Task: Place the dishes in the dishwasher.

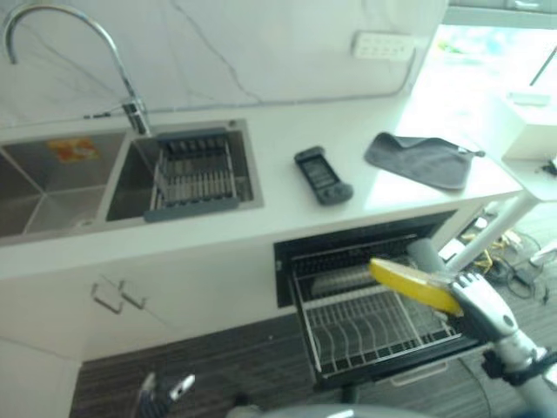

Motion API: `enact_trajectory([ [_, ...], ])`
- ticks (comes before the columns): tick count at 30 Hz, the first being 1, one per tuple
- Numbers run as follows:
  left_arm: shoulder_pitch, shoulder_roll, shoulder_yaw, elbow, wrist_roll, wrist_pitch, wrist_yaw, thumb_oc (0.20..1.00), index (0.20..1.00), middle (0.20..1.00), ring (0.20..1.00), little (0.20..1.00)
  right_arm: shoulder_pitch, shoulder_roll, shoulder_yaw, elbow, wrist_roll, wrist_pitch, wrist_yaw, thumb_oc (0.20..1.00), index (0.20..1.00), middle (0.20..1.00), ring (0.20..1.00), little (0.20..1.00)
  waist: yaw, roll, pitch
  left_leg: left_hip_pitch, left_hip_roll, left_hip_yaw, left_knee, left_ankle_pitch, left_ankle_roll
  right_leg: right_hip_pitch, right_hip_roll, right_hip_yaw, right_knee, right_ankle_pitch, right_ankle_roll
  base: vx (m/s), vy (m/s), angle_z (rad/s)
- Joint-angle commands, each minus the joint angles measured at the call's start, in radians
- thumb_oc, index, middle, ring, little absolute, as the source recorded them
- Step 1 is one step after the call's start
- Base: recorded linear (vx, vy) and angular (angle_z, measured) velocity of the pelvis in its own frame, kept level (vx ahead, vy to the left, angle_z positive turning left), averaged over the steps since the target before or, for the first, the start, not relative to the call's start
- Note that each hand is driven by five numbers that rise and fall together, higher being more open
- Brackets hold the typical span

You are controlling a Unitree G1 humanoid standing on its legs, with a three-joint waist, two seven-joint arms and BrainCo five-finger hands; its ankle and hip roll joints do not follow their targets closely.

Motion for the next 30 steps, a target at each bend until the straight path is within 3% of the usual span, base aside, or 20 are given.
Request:
enact_trajectory([
  [1, -0.074, 0.071, -0.050, -0.074, 0.051, -0.043, 0.038, 1.000, 1.000, 1.000, 1.000, 1.000, -0.155, -0.009, 0.036, -0.031, 0.060, -0.016, -0.039, 0.200, 0.200, 0.200, 0.200, 0.200, 0.036, -0.006, 0.033, -0.014, -0.009, -0.048, 0.000, -0.002, 0.021, 0.105, -0.015, -0.035, 0.007, -0.045, 0.059, 0.02, -0.035, 0.02],
  [8, -0.135, 0.050, -0.100, 0.023, 0.090, -0.040, 0.078, 1.000, 1.000, 1.000, 1.000, 1.000, -0.334, 0.014, 0.159, 0.068, 0.072, 0.089, -0.070, 0.200, 0.200, 0.200, 0.200, 0.200, 0.066, -0.007, 0.032, -0.008, -0.010, -0.059, 0.000, -0.001, 0.019, 0.120, -0.011, -0.048, 0.007, -0.048, 0.054, 0.03, -0.023, 0.01],
  [16, -0.156, 0.061, -0.125, 0.032, 0.118, -0.043, 0.106, 1.000, 1.000, 1.000, 1.000, 1.000, -0.446, 0.053, 0.245, 0.227, 0.071, 0.145, -0.110, 0.200, 0.200, 0.200, 0.200, 0.200, 0.102, -0.002, 0.024, -0.002, -0.014, -0.074, 0.000, 0.001, 0.019, 0.142, -0.012, -0.071, 0.007, -0.054, 0.050, 0.03, -0.003, 0.10],
  [30, -0.159, 0.081, -0.153, 0.024, 0.149, -0.029, 0.101, 1.000, 1.000, 1.000, 1.000, 1.000, -0.547, 0.127, 0.380, 0.456, 0.051, 0.170, -0.056, 0.200, 0.200, 0.200, 0.200, 0.200, 0.154, 0.007, 0.035, 0.009, -0.022, -0.106, 0.000, 0.007, 0.019, 0.171, -0.010, -0.101, 0.007, -0.057, 0.046, 0.01, -0.008, 0.05],
])
